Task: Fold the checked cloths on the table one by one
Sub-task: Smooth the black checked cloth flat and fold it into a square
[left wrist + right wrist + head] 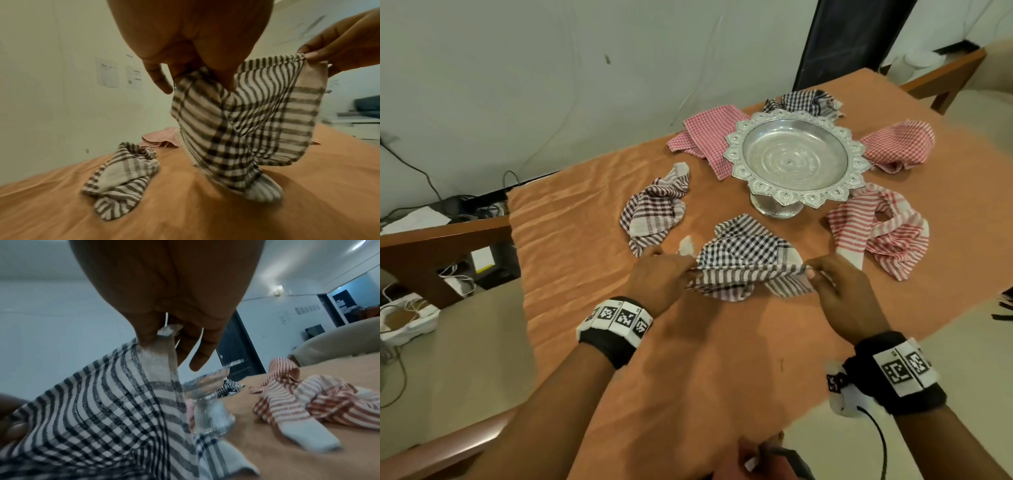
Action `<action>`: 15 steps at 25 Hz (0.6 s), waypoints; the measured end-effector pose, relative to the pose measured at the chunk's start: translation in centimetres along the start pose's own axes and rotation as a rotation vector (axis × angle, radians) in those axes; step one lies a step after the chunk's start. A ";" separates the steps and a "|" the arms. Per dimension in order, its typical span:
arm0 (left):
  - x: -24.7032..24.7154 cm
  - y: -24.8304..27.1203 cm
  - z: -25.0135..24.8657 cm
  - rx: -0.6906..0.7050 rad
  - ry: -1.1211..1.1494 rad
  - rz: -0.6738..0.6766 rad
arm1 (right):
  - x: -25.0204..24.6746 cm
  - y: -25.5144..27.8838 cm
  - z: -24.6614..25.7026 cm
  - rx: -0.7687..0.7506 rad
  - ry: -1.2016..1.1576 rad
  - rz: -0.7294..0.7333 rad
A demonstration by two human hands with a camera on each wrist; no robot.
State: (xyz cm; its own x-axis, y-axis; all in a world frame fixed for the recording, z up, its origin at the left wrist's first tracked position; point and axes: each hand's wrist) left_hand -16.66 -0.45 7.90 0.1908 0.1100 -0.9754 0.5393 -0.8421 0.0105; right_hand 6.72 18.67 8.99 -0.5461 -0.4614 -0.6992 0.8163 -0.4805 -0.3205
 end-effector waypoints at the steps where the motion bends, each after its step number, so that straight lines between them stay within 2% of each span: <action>1: -0.9 0.7 0.7 -0.025 0.010 -0.062 | -1.3 -0.4 0.3 -0.019 -0.002 -0.038; 4: -3.6 3.2 2.0 -0.131 0.056 -0.261 | -4.8 -1.6 1.0 -0.073 -0.021 -0.102; 11: -8.7 7.2 1.5 -0.344 0.112 -0.386 | -9.8 -3.8 1.7 -0.155 -0.032 -0.231; 15: -11.5 10.2 1.5 -0.411 0.094 -0.558 | -13.7 -4.3 2.7 -0.267 0.027 -0.244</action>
State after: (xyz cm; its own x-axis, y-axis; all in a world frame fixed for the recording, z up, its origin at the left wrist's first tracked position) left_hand -14.61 -11.07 18.85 -0.1450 0.5288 -0.8363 0.8402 -0.3806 -0.3863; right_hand 10.18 25.08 21.71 -0.7286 -0.3354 -0.5972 0.6850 -0.3610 -0.6329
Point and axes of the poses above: each hand's wrist, its own y-axis away from the middle knuckle, its own x-axis out of the palm, z = x × y, and after that the axes turned 11 degrees about -x, right-handed
